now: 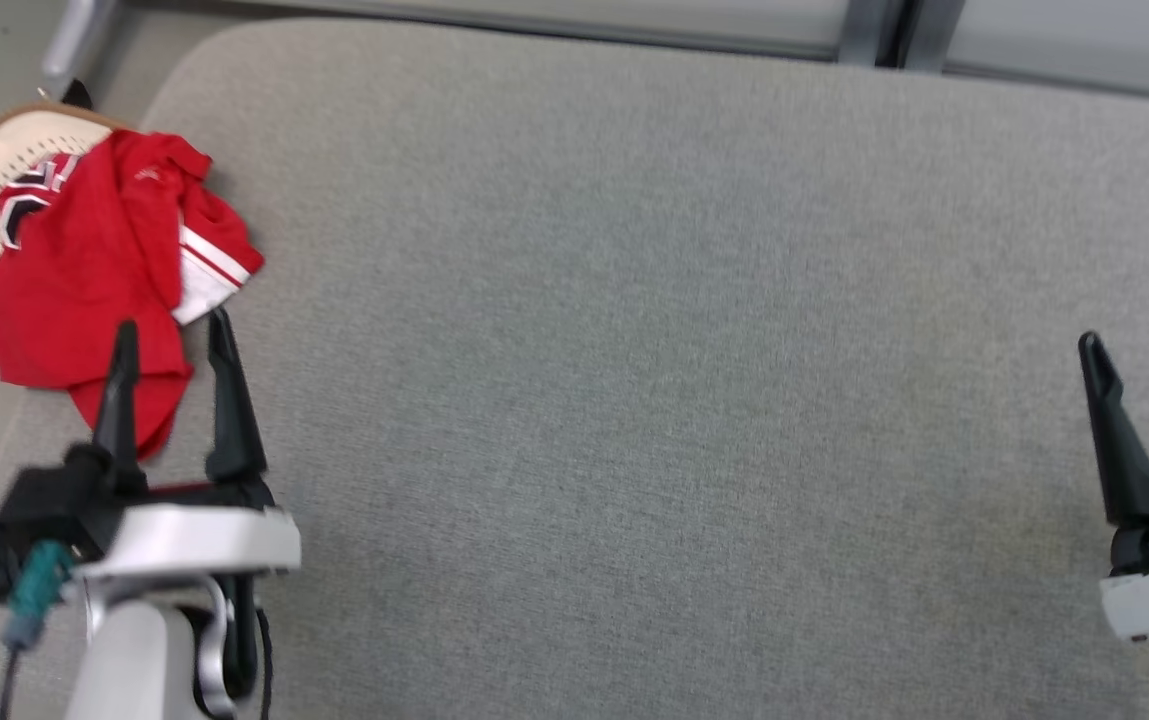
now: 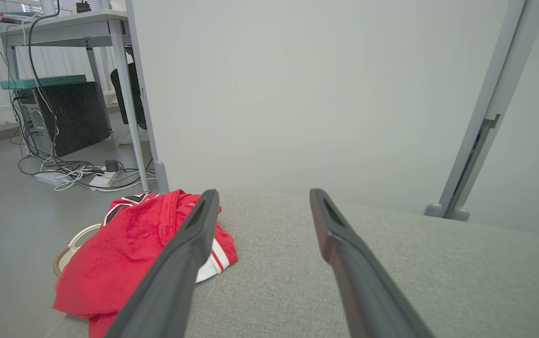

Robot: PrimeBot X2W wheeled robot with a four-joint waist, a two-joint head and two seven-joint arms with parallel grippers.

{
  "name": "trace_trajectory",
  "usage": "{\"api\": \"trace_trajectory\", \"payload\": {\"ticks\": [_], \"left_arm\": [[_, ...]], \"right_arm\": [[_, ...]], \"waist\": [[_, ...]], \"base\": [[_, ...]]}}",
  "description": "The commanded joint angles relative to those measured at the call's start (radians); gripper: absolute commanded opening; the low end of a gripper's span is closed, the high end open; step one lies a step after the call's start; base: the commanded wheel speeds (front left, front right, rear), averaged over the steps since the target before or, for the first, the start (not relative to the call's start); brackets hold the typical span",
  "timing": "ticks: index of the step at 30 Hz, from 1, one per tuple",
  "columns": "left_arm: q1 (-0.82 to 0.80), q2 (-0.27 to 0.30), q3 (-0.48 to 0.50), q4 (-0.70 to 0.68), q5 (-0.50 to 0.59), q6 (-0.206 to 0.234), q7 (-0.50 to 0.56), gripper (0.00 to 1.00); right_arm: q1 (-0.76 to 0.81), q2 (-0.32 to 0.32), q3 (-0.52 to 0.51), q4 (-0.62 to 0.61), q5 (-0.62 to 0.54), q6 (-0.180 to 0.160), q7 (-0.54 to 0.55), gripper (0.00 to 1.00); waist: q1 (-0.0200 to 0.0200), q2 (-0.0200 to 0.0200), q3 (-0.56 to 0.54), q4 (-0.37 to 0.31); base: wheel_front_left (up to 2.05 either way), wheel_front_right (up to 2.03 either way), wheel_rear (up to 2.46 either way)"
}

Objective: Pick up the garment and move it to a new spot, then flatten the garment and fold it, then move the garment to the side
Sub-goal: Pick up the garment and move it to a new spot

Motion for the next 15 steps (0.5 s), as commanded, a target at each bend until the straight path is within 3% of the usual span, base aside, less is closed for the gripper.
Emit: {"api": "trace_trajectory", "payload": {"ticks": [1, 15], "left_arm": [[0.05, 0.005, -0.018, -0.036, 0.012, 0.015, -0.002, 1.0], [0.324, 0.014, -0.089, -0.216, 0.058, 0.07, 0.111, 1.0]], "right_arm": [[0.02, 0.005, 0.006, 0.009, -0.006, 0.0, -0.008, 1.0], [0.119, 0.084, 0.015, 0.041, -0.032, 0.0, -0.019, 1.0]], "waist": [[0.0, 0.0, -0.071, 0.018], [0.0, 0.0, -0.224, 0.024]], "base": [[0.0, 0.0, 0.0], [0.0, 0.0, 0.0]]}}
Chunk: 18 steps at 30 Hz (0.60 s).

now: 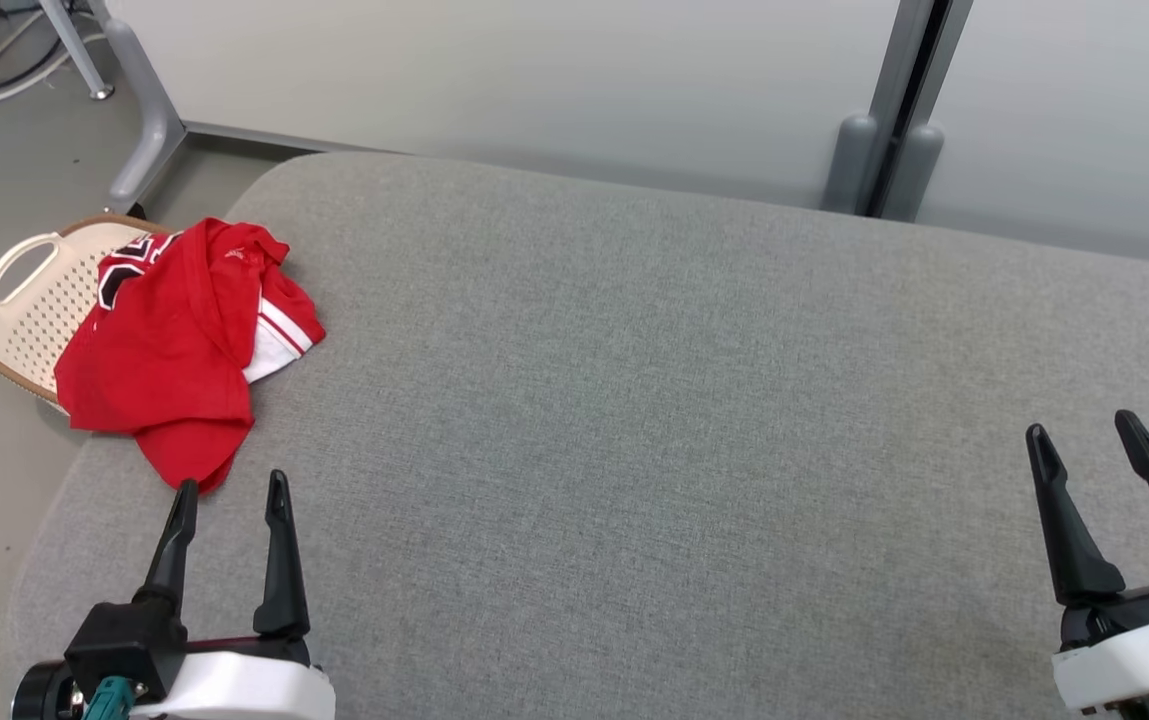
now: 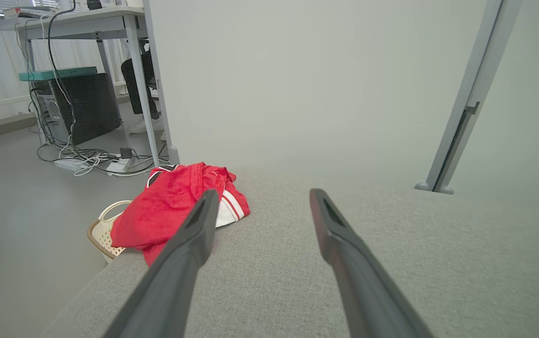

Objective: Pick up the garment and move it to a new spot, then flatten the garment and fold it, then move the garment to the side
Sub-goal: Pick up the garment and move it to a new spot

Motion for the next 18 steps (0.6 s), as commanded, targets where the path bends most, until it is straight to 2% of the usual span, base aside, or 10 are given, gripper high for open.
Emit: {"api": "trace_trajectory", "payload": {"ticks": [1, 18], "left_arm": [[0.013, 0.007, 0.0, -0.02, 0.005, 0.008, 0.01, 1.0], [0.016, 0.01, -0.011, -0.036, -0.003, 0.027, 0.028, 1.0]], "right_arm": [[0.01, 0.005, -0.005, -0.002, -0.009, 0.0, -0.006, 1.0], [0.011, 0.015, -0.005, -0.014, -0.005, 0.0, 0.006, 1.0]], "waist": [[0.0, 0.0, -0.013, -0.001], [0.0, 0.0, -0.008, 0.005]], "base": [[0.0, 0.0, 0.0], [0.0, 0.0, 0.0]]}}
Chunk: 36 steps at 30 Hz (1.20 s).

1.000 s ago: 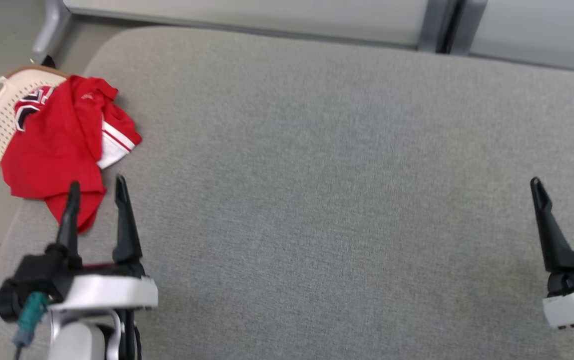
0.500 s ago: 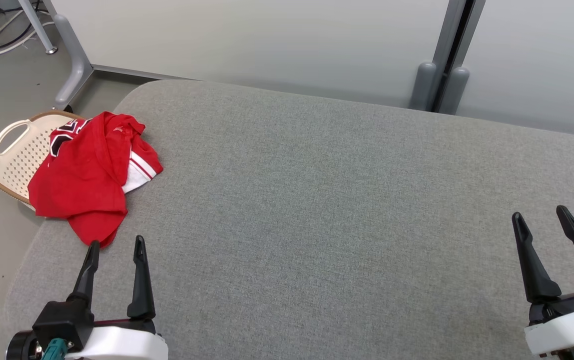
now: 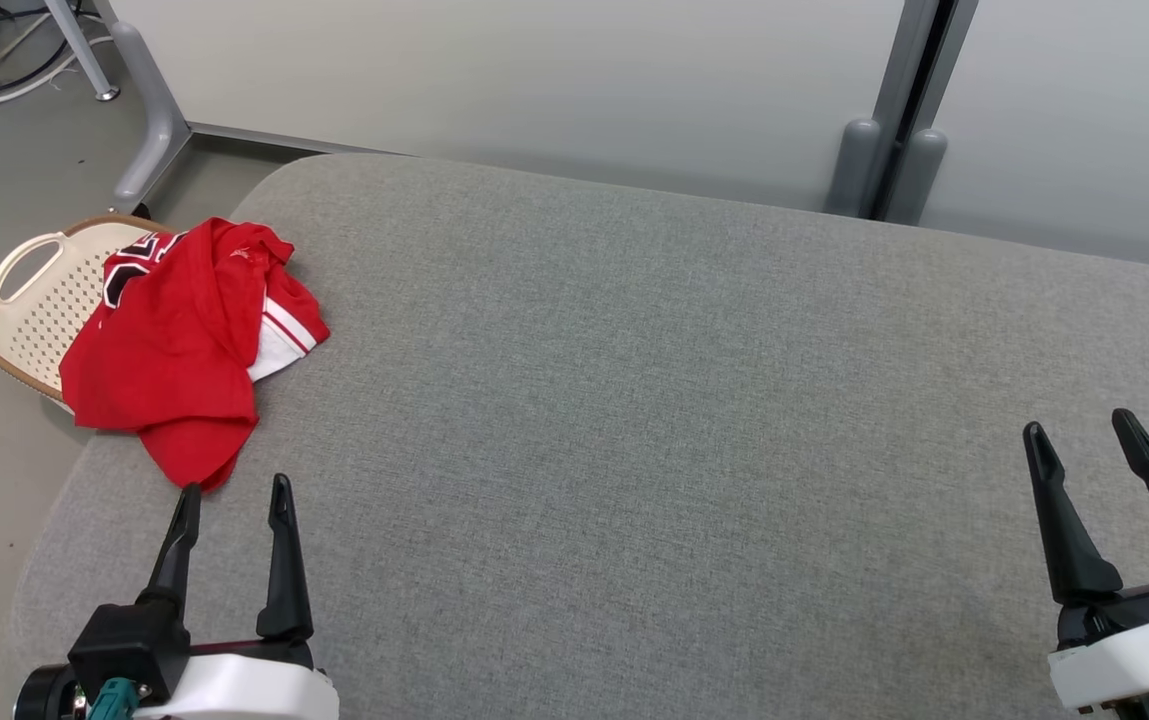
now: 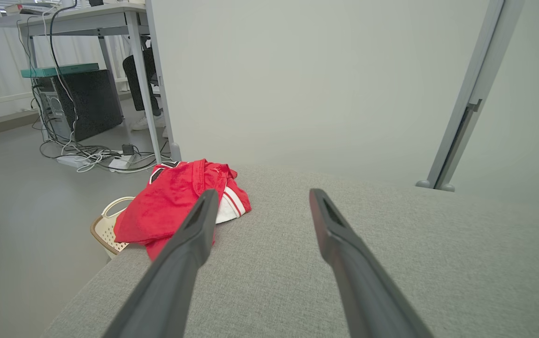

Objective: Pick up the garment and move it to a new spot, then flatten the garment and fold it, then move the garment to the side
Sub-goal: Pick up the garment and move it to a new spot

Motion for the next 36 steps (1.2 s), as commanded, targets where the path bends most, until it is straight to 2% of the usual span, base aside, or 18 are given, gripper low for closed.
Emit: {"api": "trace_trajectory", "payload": {"ticks": [1, 8, 15, 21, 30, 36], "left_arm": [[-0.01, 0.005, 0.0, 0.002, -0.002, 0.003, -0.006, 1.0], [-0.063, 0.006, 0.005, 0.038, -0.023, 0.002, -0.03, 1.0], [-0.252, 0.011, 0.04, 0.214, -0.078, -0.025, -0.07, 1.0], [-0.489, 0.03, 0.093, 0.472, -0.149, -0.059, -0.103, 1.0], [-0.817, 0.112, 0.161, 0.949, -0.237, -0.146, -0.122, 1.0], [-0.916, 0.135, 0.16, 1.103, -0.249, -0.168, -0.124, 1.0]], "right_arm": [[0.006, -0.004, -0.005, -0.006, -0.002, 0.0, 0.003, 1.0], [-0.015, -0.019, -0.014, -0.037, -0.004, 0.0, 0.016, 1.0], [-0.058, -0.061, -0.033, -0.101, 0.003, 0.0, 0.044, 1.0], [-0.11, -0.117, -0.056, -0.151, 0.015, 0.0, 0.069, 1.0], [-0.182, -0.18, -0.061, -0.187, 0.039, 0.0, 0.071, 1.0], [-0.197, -0.196, -0.069, -0.191, 0.047, 0.0, 0.069, 1.0]], "waist": [[0.0, -0.0001, 0.002, 0.002], [0.0, -0.0001, 0.05, 0.004], [0.0, -0.0001, 0.187, -0.004], [0.0, -0.0001, 0.336, -0.023], [0.0, -0.0001, 0.495, -0.064], [0.0, -0.0001, 0.537, -0.069]], "base": [[0.0, 0.0, 0.0], [0.0, 0.0, 0.0], [0.0, 0.0, 0.0], [0.0, 0.0, 0.0], [0.0, 0.0, 0.0], [0.0, 0.0, 0.0]]}}
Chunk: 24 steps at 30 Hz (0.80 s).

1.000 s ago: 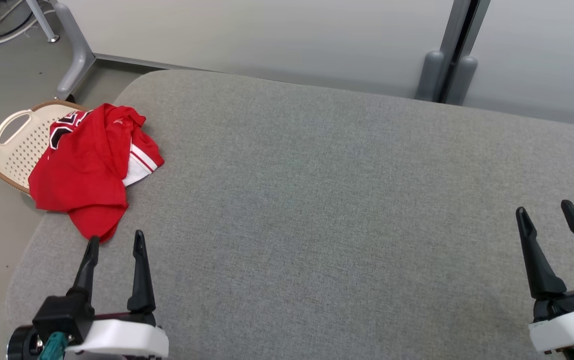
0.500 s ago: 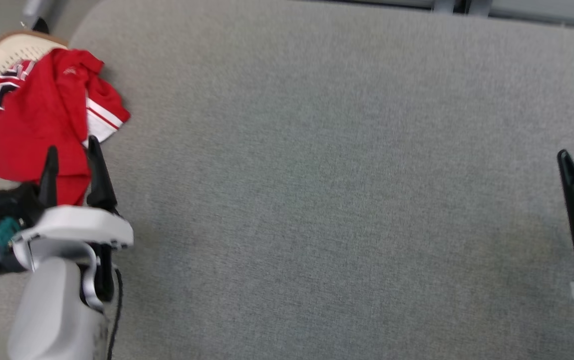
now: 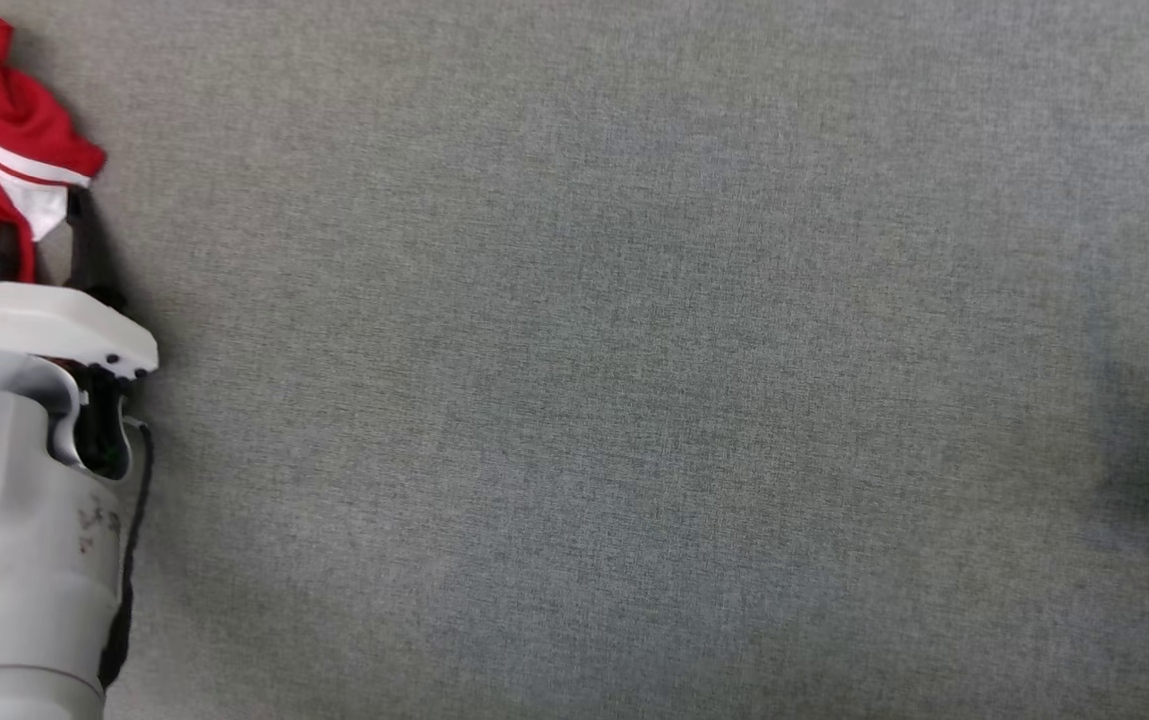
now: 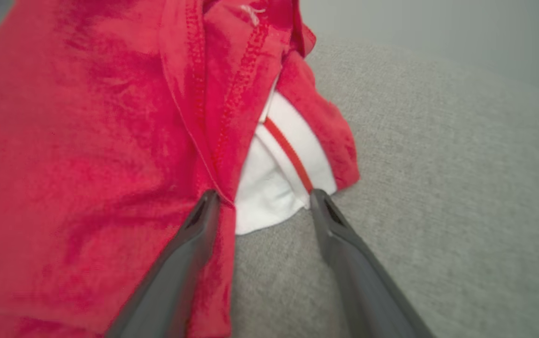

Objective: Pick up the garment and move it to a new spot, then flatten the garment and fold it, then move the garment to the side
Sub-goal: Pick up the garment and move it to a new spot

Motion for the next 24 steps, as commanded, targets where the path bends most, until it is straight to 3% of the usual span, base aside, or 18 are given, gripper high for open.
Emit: {"api": "trace_trajectory", "payload": {"ticks": [1, 2, 3, 4, 5, 10, 15, 24], "left_arm": [[-0.025, 0.004, 0.0, 0.037, -0.005, -0.007, 0.001, 1.0], [-0.037, 0.002, 0.0, 0.061, -0.011, -0.014, 0.001, 0.94], [-0.045, 0.003, -0.001, 0.08, -0.012, -0.018, 0.002, 0.65], [-0.053, 0.005, -0.004, 0.095, -0.01, -0.024, 0.0, 0.04], [-0.06, 0.004, -0.002, 0.109, -0.017, -0.029, -0.002, 0.0], [-0.056, 0.015, 0.001, 0.086, -0.01, -0.052, -0.013, 0.0], [0.03, 0.013, 0.049, -0.133, 0.041, -0.042, -0.015, 0.0], [0.306, -0.075, 0.088, -0.588, 0.178, -0.03, -0.016, 0.0]], "right_arm": [[-0.013, -0.008, -0.005, -0.003, 0.007, 0.0, -0.003, 1.0], [-0.016, -0.011, -0.005, -0.002, 0.008, 0.0, -0.004, 1.0], [-0.017, -0.013, -0.005, 0.0, 0.008, 0.0, -0.005, 1.0], [-0.017, -0.014, -0.006, 0.002, 0.009, 0.0, -0.006, 1.0], [-0.019, -0.015, -0.006, 0.004, 0.01, 0.0, -0.006, 1.0], [-0.023, -0.012, -0.004, 0.02, 0.014, 0.0, -0.013, 1.0], [-0.012, 0.009, 0.001, 0.042, 0.012, 0.0, -0.032, 1.0], [0.02, 0.073, 0.028, 0.1, 0.005, 0.0, -0.073, 1.0]], "waist": [[0.0, 0.0, 0.021, -0.008], [0.0, 0.0, 0.023, -0.008], [0.0, 0.0, 0.025, -0.008], [0.0, 0.0, 0.026, -0.007], [0.0, 0.0, 0.027, -0.007], [0.0, 0.0, 0.008, 0.0], [0.0, 0.0, -0.044, 0.005], [0.0, 0.0, -0.192, 0.003]], "base": [[0.0, 0.0, 0.0], [0.0, 0.0, 0.0], [0.0, 0.0, 0.0], [0.0, 0.0, 0.0], [0.0, 0.0, 0.0], [0.0, 0.0, 0.0], [0.0, 0.0, 0.0], [0.0, 0.0, 0.0]]}}
